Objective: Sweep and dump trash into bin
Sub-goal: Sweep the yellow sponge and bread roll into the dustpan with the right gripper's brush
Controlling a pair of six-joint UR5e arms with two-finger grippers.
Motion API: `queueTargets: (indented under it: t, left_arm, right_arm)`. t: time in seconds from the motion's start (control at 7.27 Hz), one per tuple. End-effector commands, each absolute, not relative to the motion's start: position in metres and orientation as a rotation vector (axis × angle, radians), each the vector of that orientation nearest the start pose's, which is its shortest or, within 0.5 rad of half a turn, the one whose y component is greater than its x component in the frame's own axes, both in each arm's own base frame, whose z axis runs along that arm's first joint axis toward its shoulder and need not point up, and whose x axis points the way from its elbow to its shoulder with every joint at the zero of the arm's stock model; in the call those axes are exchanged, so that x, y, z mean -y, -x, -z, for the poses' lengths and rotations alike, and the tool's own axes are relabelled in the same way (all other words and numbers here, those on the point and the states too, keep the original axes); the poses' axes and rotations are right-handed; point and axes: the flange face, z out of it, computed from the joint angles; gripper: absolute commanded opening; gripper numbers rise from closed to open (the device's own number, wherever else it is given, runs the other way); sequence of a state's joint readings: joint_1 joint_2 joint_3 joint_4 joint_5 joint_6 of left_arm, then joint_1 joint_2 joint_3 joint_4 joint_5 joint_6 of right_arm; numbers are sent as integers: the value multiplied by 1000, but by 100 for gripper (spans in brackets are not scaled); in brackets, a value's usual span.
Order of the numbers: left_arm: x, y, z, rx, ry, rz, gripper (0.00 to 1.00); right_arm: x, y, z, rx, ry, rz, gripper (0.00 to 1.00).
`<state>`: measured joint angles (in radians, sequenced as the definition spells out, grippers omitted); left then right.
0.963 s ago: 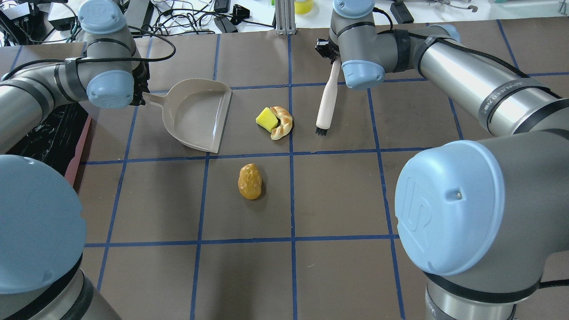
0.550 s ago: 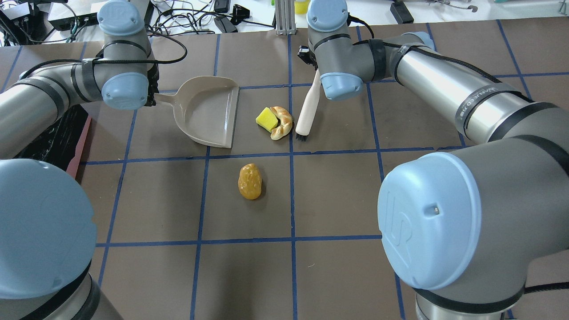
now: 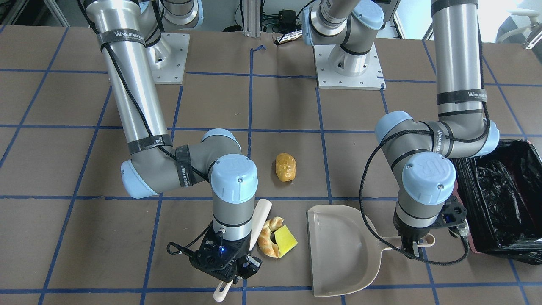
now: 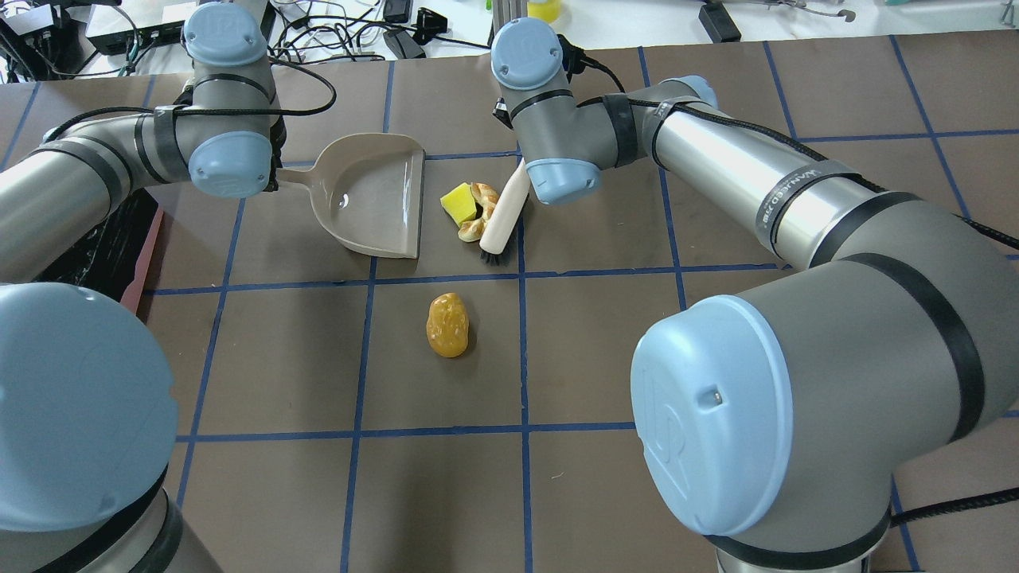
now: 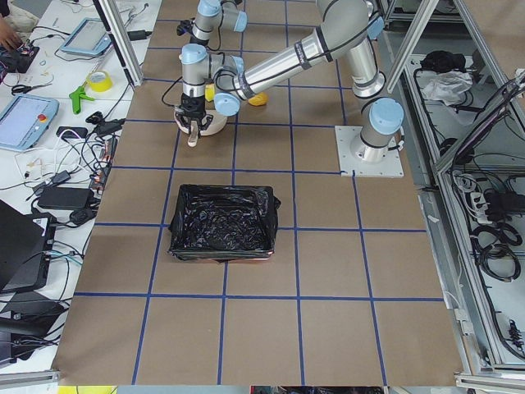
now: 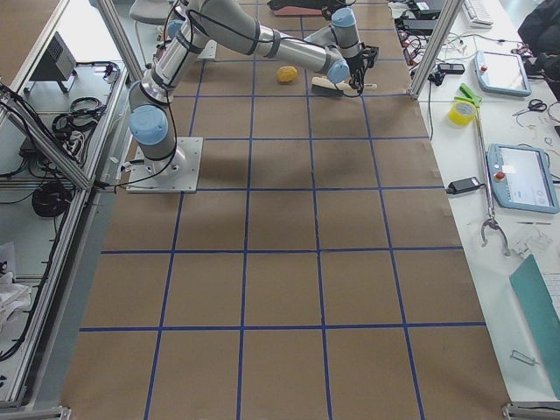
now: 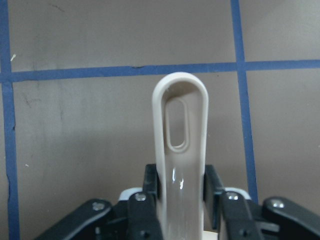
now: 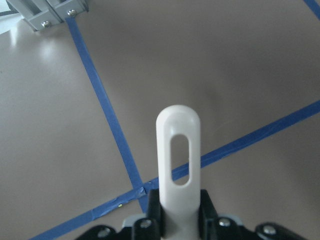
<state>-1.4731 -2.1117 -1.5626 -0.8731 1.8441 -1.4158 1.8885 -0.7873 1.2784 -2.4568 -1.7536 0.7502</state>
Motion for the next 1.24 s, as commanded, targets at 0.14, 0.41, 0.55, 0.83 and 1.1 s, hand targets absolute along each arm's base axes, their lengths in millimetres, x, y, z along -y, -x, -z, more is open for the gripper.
queueTargets:
  t: [0.14,0.41,0.55,0.83,1.1]
  left_arm:
    - [677,41,-251,-2139,2096,451,0]
    - [678,41,-251,-2139,2097,453,0]
    - [678,41,-249,-2139,2096,449,0]
    - [678,41,-252,-2139,2100,454,0]
    - [678,42,-251,-2144,2101,450,0]
  right_arm:
    - [700,-414,-231,-2820,-830,687,4]
    - [687,-444,-239,-2789,-823,691,4]
    - [680,-460,-248,-2771,-798,698,4]
    - [663,-492,-258,-2722,-818,687,4]
    - [662,-488,-269,-2753,-756,695,4]
